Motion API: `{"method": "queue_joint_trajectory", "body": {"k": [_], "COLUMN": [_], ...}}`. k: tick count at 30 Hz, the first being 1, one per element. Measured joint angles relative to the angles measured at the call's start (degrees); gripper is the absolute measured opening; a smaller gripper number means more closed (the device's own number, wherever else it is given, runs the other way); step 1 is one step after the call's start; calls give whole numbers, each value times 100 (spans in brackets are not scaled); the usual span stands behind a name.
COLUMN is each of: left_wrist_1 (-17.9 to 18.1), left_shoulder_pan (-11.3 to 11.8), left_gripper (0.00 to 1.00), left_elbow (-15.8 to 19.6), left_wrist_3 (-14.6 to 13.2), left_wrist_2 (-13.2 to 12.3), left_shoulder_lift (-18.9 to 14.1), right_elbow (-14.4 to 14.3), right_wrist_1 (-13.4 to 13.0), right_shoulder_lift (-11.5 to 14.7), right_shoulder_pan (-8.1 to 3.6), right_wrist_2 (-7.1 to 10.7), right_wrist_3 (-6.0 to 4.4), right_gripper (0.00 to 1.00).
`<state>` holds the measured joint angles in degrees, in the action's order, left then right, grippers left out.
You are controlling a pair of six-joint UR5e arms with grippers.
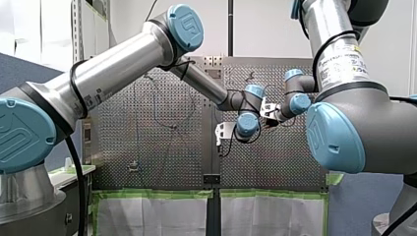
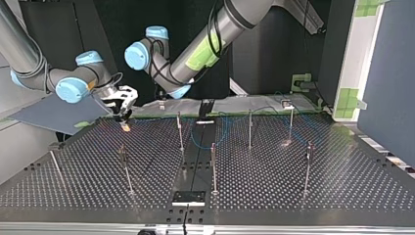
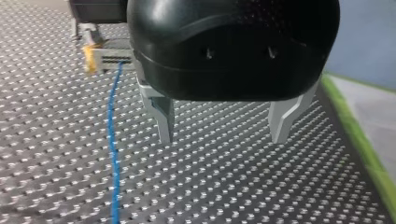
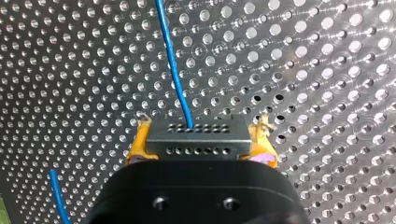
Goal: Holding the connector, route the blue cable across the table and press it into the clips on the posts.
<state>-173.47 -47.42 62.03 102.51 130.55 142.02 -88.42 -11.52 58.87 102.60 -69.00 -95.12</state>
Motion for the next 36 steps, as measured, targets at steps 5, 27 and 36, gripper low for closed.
{"method": "queue_joint_trajectory", "body": {"k": [5,27,36], "left_wrist_1": [40,7,-108], "left_shoulder_pan": [-10,163,99], "left_gripper": [100,100,100], "left_elbow": [-254,-1343,-1473], "left_wrist_3": [50,214,279], "left_wrist_2": [200,169,168], "left_shoulder_lift": [46,560,626], "right_elbow": [1,2,3], "right_wrist_1": [0,0,0], "right_shoulder_lift": [0,3,6], "right_shoulder_pan": [0,-29,-49], "right_wrist_2": [0,39,53], "right_wrist_3": [0,0,0], "right_gripper": [0,0,0]}}
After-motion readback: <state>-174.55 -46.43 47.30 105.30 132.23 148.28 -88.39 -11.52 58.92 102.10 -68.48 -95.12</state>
